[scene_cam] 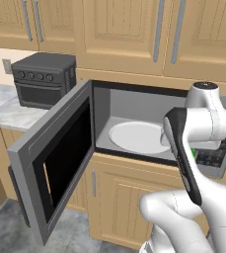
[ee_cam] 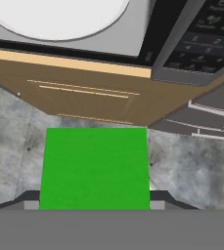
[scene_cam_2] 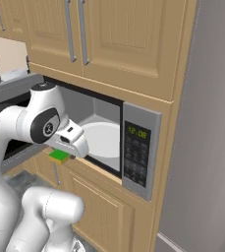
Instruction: Place the sponge inside the microwave to prepare for sanitizing.
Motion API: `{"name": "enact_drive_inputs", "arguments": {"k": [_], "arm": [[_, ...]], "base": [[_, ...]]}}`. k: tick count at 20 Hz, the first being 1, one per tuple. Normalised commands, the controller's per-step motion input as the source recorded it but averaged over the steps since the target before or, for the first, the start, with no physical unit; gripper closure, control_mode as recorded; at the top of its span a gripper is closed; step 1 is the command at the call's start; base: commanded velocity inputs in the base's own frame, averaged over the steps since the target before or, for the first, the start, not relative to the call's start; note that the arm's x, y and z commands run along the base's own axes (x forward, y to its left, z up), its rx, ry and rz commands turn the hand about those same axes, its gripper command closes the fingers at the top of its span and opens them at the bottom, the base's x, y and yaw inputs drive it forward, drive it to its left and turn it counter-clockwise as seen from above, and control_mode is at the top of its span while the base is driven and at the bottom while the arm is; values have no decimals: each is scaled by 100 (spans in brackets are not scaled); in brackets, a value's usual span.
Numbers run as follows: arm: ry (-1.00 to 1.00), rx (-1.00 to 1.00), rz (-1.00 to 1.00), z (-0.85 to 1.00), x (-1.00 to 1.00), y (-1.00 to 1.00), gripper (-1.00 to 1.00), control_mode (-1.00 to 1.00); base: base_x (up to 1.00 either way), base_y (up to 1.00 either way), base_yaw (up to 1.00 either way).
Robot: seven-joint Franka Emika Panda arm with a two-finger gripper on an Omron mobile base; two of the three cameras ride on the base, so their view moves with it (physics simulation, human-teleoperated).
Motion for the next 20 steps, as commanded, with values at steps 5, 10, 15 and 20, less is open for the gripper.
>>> {"name": "enact_drive_inputs", "arguments": {"k": [5,10,15,20], "arm": [[0,0,0,0,0,0,100,100],[0,0,0,0,0,0,100,100],[0,0,0,0,0,0,100,100],[-2,0,0,-1,0,7,100,-100]], "base": [[8,0,0],[0,3,0],[0,1,0],[0,2,0]]}}
